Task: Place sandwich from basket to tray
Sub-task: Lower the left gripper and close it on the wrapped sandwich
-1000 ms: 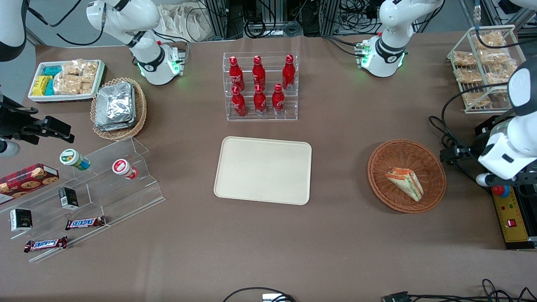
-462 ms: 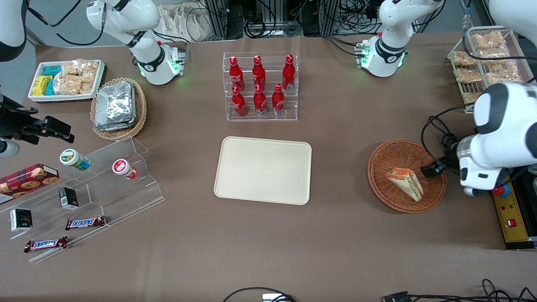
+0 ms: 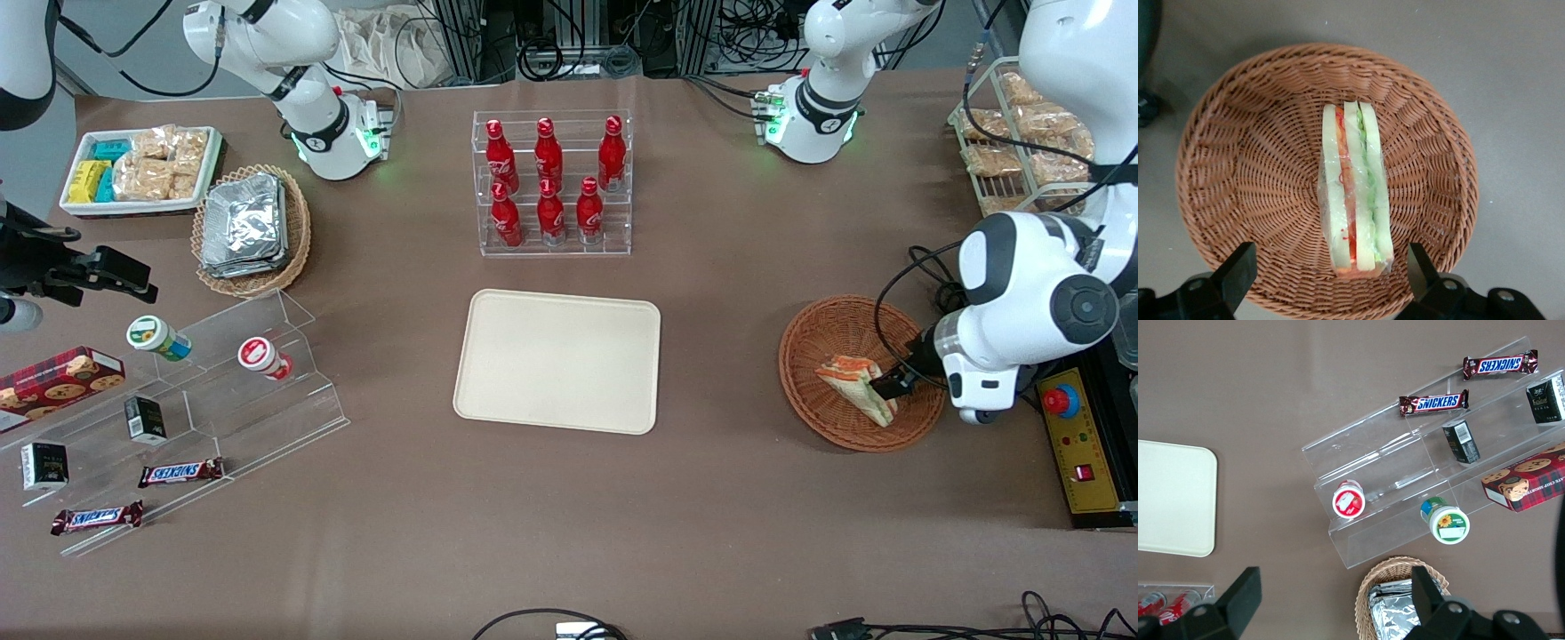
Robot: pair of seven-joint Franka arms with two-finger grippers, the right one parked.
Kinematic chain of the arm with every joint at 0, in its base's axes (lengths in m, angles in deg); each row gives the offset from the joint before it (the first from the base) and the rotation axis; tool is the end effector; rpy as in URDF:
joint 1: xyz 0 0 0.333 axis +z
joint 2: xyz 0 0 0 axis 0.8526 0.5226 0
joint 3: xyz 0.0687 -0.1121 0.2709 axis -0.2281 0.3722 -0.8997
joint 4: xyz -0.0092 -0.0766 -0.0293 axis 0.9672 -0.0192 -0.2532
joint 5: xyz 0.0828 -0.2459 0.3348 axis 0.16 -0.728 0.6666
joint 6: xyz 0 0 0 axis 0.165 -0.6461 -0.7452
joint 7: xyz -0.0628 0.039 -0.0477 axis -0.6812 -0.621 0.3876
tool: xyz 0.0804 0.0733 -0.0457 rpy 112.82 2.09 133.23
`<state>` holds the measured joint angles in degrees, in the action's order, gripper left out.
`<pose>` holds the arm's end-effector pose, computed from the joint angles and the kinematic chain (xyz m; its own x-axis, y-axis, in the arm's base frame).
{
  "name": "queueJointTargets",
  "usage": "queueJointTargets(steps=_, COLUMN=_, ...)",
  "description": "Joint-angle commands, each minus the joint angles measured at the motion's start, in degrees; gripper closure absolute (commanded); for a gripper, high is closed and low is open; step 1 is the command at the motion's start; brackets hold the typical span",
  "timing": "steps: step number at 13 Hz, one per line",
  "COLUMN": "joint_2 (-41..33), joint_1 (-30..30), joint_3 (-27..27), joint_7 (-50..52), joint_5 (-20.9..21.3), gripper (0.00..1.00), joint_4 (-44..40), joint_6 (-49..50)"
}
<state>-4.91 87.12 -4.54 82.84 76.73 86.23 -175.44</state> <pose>0.6197 -0.0115 0.2665 0.7211 0.6805 -0.1299 0.6831 -0.7297 -0.0306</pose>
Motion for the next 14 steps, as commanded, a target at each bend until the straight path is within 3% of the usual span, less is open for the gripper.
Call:
queueJointTargets(steps=1, joint_2=1.9, joint_1=0.4, joint_3=0.5, joint_7=2.1, joint_5=0.8, gripper=0.0, joint_4=3.0, joint_6=-5.7)
queueJointTargets(steps=4, joint_2=2.3, joint_1=0.4, joint_3=0.5, joint_7=2.2, joint_5=0.8, gripper=0.0, joint_4=7.4, joint_6=-12.2)
queueJointTargets(steps=8, joint_2=2.9, joint_1=0.5, joint_3=-0.2, joint_7=2.1, joint_5=1.1, gripper=0.0, joint_4=8.0, joint_6=-12.9)
queueJointTargets(steps=9, joint_2=2.9, joint_1=0.5, joint_3=-0.7, joint_7=1.8, joint_5=1.2, gripper=0.1, joint_4=7.9, joint_6=-12.9)
queueJointTargets(steps=10, joint_2=2.7, joint_1=0.4, joint_3=-0.7, joint_7=1.7, joint_5=1.1, gripper=0.38, joint_4=7.8, joint_6=-12.7)
queueJointTargets(steps=12, joint_2=2.1, joint_1=0.1, joint_3=-0.6, joint_7=2.0, joint_5=1.1, gripper=0.8, joint_4=7.6, joint_6=-12.4)
queueJointTargets(steps=13, joint_2=1.7, joint_1=-0.1, joint_3=-0.6, joint_7=2.4, joint_5=1.1, gripper=0.96, joint_4=7.4, joint_6=-12.2)
queueJointTargets(steps=14, joint_2=1.2, joint_1=-0.1, joint_3=-0.6, joint_7=3.2, joint_5=1.1, gripper=1.0, joint_4=7.0, joint_6=-11.8)
